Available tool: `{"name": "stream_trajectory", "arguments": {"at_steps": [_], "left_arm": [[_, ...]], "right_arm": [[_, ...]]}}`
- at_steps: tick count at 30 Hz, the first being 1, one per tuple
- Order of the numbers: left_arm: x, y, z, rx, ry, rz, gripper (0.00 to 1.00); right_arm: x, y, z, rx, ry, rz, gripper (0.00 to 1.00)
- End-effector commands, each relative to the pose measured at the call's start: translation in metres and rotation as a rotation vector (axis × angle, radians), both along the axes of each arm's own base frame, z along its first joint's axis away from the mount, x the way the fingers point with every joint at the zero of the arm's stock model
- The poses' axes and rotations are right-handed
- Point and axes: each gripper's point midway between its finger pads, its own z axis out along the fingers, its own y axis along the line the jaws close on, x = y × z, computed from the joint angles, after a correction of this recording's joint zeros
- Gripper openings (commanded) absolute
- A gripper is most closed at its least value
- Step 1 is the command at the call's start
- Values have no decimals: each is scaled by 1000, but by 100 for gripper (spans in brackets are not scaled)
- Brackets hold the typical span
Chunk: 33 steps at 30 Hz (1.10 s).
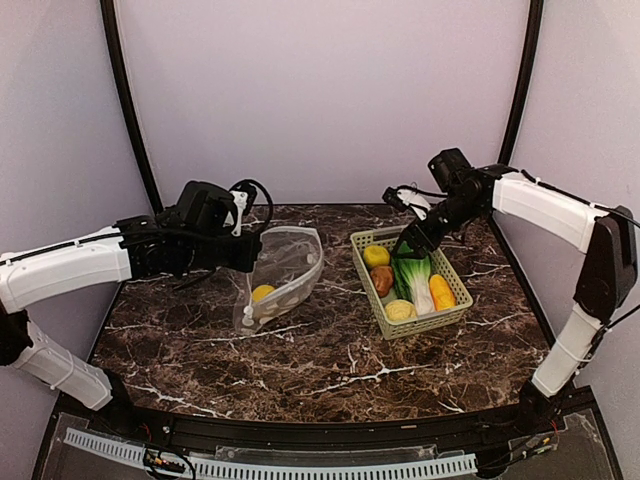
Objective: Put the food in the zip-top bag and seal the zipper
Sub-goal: Pick up the fake fruit from the bin.
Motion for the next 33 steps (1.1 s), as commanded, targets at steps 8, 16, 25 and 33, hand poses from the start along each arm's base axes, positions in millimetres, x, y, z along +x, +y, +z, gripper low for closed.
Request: {"name": "stream_trajectory", "arguments": {"at_steps": [8, 16, 25, 33], "left_arm": [[-3, 5, -11, 20, 13, -7, 1], [-5, 5, -18, 10, 26, -7, 1], [-4, 5, -22, 14, 25, -2, 1], [-5, 2, -26, 7, 41, -9, 1]], "right_arm": [[-54, -9, -53, -30, 184, 130, 72], [-71, -2, -81, -30, 278, 175, 71], [-77, -2, -101, -74, 324, 167, 75], [-84, -5, -122, -101, 385, 164, 76]]}}
